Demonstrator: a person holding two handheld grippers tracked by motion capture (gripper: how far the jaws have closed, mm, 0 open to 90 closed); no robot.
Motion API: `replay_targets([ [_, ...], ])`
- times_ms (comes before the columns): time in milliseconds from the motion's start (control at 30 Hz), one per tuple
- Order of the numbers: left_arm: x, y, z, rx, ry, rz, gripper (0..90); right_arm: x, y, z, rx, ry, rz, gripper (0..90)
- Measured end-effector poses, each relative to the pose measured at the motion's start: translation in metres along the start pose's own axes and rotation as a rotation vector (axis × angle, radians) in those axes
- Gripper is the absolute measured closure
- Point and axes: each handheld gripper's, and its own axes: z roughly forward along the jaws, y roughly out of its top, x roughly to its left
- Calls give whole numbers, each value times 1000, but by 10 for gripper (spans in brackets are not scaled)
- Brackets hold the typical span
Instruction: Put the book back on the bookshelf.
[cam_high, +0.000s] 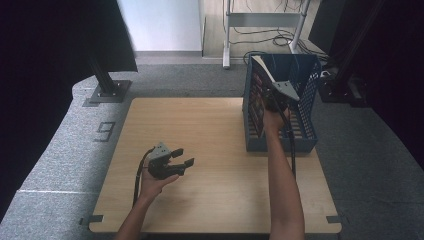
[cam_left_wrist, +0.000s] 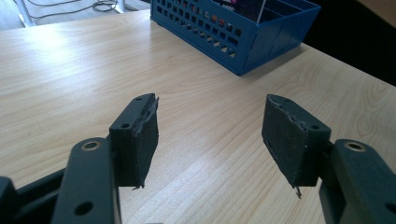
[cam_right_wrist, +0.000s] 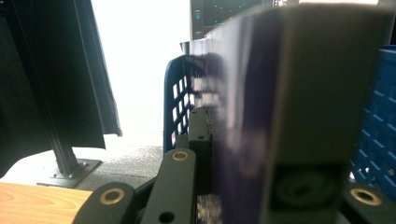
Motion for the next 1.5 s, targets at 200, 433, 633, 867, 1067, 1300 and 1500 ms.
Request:
replay_targets([
  [200,1,0,-1,-2,0,2,363,5,-11,2,7,5,-7,815],
  [433,0,0,-1,2,2,2,363,8,-22,-3,14,28,-32,811],
  [633,-4,-1,1,10,-1,12,363,14,-24,-9,48,55,-70,781],
  [867,-7,-1,2,11,-6,18,363,22,-22,-11,89,42,-93,806],
  [1067,-5,0,1,7,-3,13,363,21,-22,-10,84,6,-119,817],
  [1300,-4,0,0,2,-3,9,363,16,-24,-2,52,-28,-94,818],
  [1500,0,0,-4,-10,2,0,364,14,-18,10,45,-49,-80,818],
])
